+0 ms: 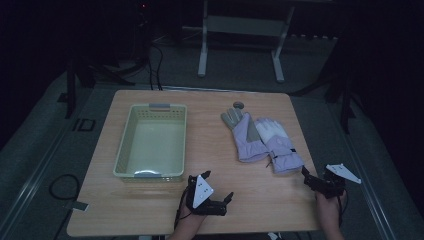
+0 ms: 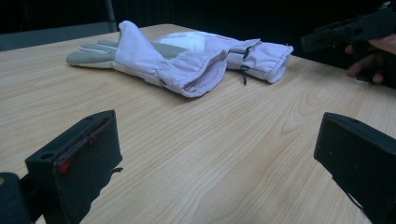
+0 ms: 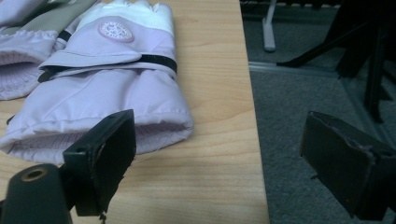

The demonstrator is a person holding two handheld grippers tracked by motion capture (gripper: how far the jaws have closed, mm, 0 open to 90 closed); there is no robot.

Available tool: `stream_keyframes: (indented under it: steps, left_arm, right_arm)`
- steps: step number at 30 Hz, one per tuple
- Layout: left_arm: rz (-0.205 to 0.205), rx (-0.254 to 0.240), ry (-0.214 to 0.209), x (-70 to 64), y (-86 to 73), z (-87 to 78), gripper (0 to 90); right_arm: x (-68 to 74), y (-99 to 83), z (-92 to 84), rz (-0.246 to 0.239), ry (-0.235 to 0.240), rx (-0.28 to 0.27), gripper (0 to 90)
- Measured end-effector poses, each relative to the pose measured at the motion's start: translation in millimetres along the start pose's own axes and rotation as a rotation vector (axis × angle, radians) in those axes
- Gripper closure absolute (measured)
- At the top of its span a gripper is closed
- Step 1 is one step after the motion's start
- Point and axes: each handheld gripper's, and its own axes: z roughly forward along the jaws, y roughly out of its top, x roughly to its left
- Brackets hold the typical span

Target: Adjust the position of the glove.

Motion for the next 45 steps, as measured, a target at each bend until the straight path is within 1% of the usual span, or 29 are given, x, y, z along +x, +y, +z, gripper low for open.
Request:
stream_keyframes:
  steps: [4, 6, 8, 11, 12, 13, 14, 15, 16, 17, 18, 19, 20, 21, 23, 24, 26, 27, 28, 31, 32, 33, 34, 36, 37, 39, 41, 42, 45]
  left_arm:
    - [0.013, 0.001, 0.004, -1.1, 0.1, 0.0, 0.8]
    - [0.026, 0.003, 0.003, -2.4, 0.1, -0.1, 0.8]
    - [0.039, 0.003, 0.002, -3.8, 0.1, -0.1, 0.8]
    - [0.035, 0.002, 0.0, -3.4, 0.1, 0.0, 0.8]
    - [0.034, 0.003, -0.001, -3.1, 0.1, -0.1, 0.8]
    - [0.033, 0.003, -0.001, -2.9, 0.1, -0.1, 0.8]
    - [0.032, 0.004, 0.0, -2.8, 0.1, -0.1, 0.8]
    - [0.032, 0.004, 0.0, -2.8, 0.2, -0.1, 0.8]
    - [0.031, 0.004, 0.0, -2.7, 0.2, -0.1, 0.8]
    - [0.029, 0.004, 0.0, -2.7, 0.2, -0.1, 0.8]
    - [0.026, 0.004, 0.0, -2.6, 0.2, 0.0, 0.8]
    - [0.025, 0.004, -0.001, -2.5, 0.2, 0.1, 0.8]
    - [0.025, 0.005, -0.001, -2.3, 0.2, 0.0, 0.8]
    - [0.023, 0.004, -0.002, -2.2, 0.3, 0.1, 0.8]
    - [0.022, 0.005, -0.001, -2.0, 0.3, 0.1, 0.8]
    - [0.021, 0.005, 0.0, -2.1, 0.3, 0.2, 0.8]
    - [0.021, 0.005, 0.002, -2.2, 0.3, 0.2, 0.8]
    - [0.021, 0.005, 0.002, -2.2, 0.3, 0.2, 0.7]
    - [0.021, 0.005, 0.002, -2.2, 0.3, 0.2, 0.7]
    - [0.017, 0.004, 0.0, -1.7, 0.3, 0.4, 0.8]
    - [0.014, 0.004, -0.001, -1.6, 0.3, 0.4, 0.8]
    - [0.014, 0.005, -0.001, -1.4, 0.3, 0.4, 0.8]
    - [0.013, 0.005, -0.001, -1.3, 0.3, 0.4, 0.8]
    - [0.013, 0.005, -0.001, -1.3, 0.3, 0.4, 0.8]
    - [0.014, 0.005, 0.001, -1.5, 0.4, 0.4, 0.8]
    - [0.018, 0.006, 0.001, -1.8, 0.4, 0.3, 0.8]
    - [0.021, 0.007, -0.001, -2.1, 0.4, 0.2, 0.8]
    - [0.022, 0.007, -0.001, -2.1, 0.4, 0.2, 0.8]
    - [0.021, 0.006, -0.007, -2.0, 0.3, 0.1, 0.8]
  right_arm:
    - [-3.9, 0.1, 0.0, 0.041, 0.003, 0.0, 10.8]
    - [-4.9, 0.1, 0.2, 0.044, 0.01, 0.002, 10.8]
    - [-3.8, 0.1, 0.3, 0.039, 0.003, 0.001, 10.8]
    - [-3.0, 0.2, 0.3, 0.031, 0.003, 0.004, 10.8]
    - [-1.8, -0.1, 0.0, 0.017, 0.02, 0.007, 10.8]
    - [-0.2, -0.1, 0.6, 0.002, 0.019, 0.029, 10.8]
    - [-0.2, -0.1, 0.6, 0.002, 0.019, 0.029, 10.8]
    - [1.7, 0.2, 1.8, -0.012, 0.012, 0.053, 10.8]
    - [1.7, 0.2, 1.8, -0.012, 0.012, 0.053, 10.8]
    - [3.8, -0.1, 2.9, -0.011, -0.021, 0.106, 10.8]
    - [3.8, -0.1, 2.9, -0.011, -0.021, 0.106, 10.8]
    - [6.7, -1.3, 2.5, -0.031, -0.038, 0.145, 10.9]
    - [6.7, -1.3, 2.5, -0.031, -0.038, 0.145, 10.9]
    - [7.3, -0.8, 3.2, -0.031, 0.021, 0.224, 16.9]
    - [7.6, -1.1, 3.6, -0.023, 0.035, 0.236, 17.9]
    - [7.2, -1.0, 2.5, 0.0, 0.058, 0.234, 21.0]
    - [8.5, 2.8, -1.0, 0.001, 0.065, 0.224, 20.3]
    - [11.4, 9.6, -6.6, -0.012, 0.042, 0.186, 13.7]
    - [11.4, 9.6, -6.6, -0.012, 0.042, 0.186, 13.7]
    - [14.6, 26.6, -17.5, 0.006, 0.074, 0.126, 11.6]
    - [14.6, 26.6, -17.5, 0.006, 0.074, 0.126, 11.6]
    - [15.1, 35.3, -20.3, 0.023, 0.098, 0.109, 11.6]
    - [15.1, 35.3, -20.3, 0.023, 0.098, 0.109, 11.6]
    - [16.1, 45.1, -20.7, 0.032, 0.108, 0.1, 11.7]
    - [17.5, 55.3, -19.6, 0.032, 0.126, 0.09, 15.9]
    - [18.3, 60.6, -18.8, 0.037, 0.137, 0.091, 15.9]
    - [23.4, 76.5, -17.3, 0.018, 0.142, 0.078, 20.2]
    - [23.4, 76.5, -17.3, 0.018, 0.142, 0.078, 20.2]
    - [29.4, 91.7, -14.6, -0.002, 0.149, 0.065, 19.9]
